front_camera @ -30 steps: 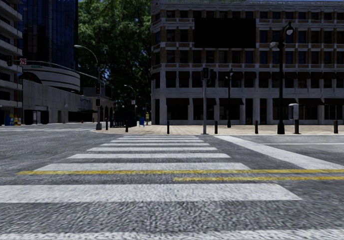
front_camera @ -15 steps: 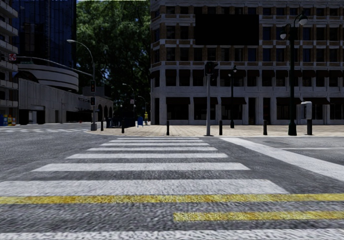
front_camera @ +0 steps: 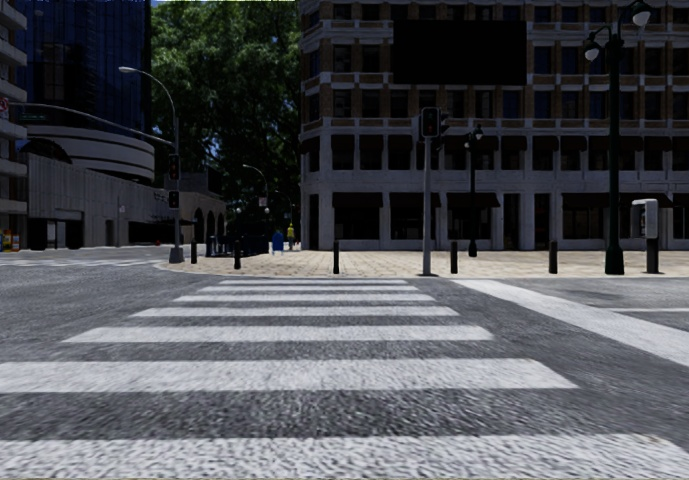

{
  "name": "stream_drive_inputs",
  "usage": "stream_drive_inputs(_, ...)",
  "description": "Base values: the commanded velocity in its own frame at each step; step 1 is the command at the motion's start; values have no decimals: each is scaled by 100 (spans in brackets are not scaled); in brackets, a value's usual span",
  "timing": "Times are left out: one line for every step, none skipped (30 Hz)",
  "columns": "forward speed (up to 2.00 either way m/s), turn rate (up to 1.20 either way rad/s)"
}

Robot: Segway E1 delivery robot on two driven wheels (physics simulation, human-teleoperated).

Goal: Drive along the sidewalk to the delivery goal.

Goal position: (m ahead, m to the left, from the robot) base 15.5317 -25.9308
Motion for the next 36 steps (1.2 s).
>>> stream_drive_inputs(200, 0)
stream_drive_inputs(200, 0)
stream_drive_inputs(200, 0)
stream_drive_inputs(200, 0)
stream_drive_inputs(200, 0)
stream_drive_inputs(200, 0)
stream_drive_inputs(200, -1)
stream_drive_inputs(200, -9)
stream_drive_inputs(200, -15)
stream_drive_inputs(200, -15)
stream_drive_inputs(200, -17)
stream_drive_inputs(200, -19)
stream_drive_inputs(200, -23)
stream_drive_inputs(200, -25)
stream_drive_inputs(200, -25)
stream_drive_inputs(200, -25)
stream_drive_inputs(200, -26)
stream_drive_inputs(200, -26)
stream_drive_inputs(200, -26)
stream_drive_inputs(200, -26)
stream_drive_inputs(200, -26)
stream_drive_inputs(200, -26)
stream_drive_inputs(200, -26)
stream_drive_inputs(200, -26)
stream_drive_inputs(200, -26)
stream_drive_inputs(200, -26)
stream_drive_inputs(200, -26)
stream_drive_inputs(200, -26)
stream_drive_inputs(200, -26)
stream_drive_inputs(200, -26)
stream_drive_inputs(200, -26)
stream_drive_inputs(200, -26)
stream_drive_inputs(200, -26)
stream_drive_inputs(200, -26)
stream_drive_inputs(200, -26)
stream_drive_inputs(200, -26)
